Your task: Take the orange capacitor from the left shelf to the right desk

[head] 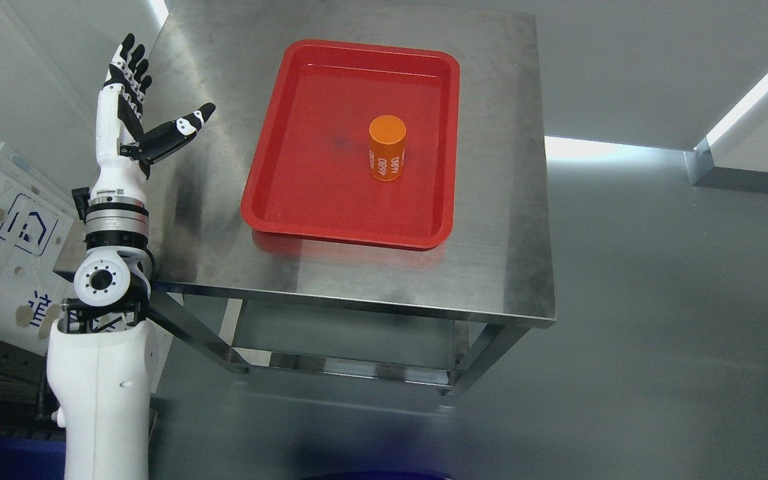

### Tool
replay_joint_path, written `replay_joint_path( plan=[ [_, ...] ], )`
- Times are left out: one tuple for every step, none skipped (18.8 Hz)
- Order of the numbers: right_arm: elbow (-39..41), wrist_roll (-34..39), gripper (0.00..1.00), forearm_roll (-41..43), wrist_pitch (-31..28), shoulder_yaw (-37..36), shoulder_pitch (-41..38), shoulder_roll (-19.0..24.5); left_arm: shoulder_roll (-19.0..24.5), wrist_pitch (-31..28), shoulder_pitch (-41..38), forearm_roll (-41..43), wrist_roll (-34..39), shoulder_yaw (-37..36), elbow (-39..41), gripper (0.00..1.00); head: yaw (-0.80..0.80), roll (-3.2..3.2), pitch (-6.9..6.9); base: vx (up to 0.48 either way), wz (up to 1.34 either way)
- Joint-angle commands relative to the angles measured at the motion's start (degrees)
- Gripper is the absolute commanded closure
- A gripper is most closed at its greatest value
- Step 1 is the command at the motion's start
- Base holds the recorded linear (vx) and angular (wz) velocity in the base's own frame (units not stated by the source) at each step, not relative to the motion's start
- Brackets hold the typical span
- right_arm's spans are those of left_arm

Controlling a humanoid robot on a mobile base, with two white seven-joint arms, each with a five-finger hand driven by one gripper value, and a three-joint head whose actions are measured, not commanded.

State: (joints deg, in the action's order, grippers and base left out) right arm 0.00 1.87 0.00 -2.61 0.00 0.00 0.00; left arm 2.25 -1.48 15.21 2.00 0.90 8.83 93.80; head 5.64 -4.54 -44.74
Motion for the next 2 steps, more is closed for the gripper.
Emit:
replay_joint_path(
  plan=[
    [1.9,0.0,0.00,0.0,0.1,-0.6,-0.1,-1.0,-1.3,-0.1,-0.2,1.6,0.2,0.6,0.2,0.00,0.00,0.00,0.00,0.000,0.00],
    [1.9,0.0,0.00,0.0,0.1,-0.6,-0.1,-1.0,-1.3,-0.1,-0.2,1.6,0.1,0.5,0.2,0.00,0.00,0.00,0.00,0.000,0.00]
  ],
)
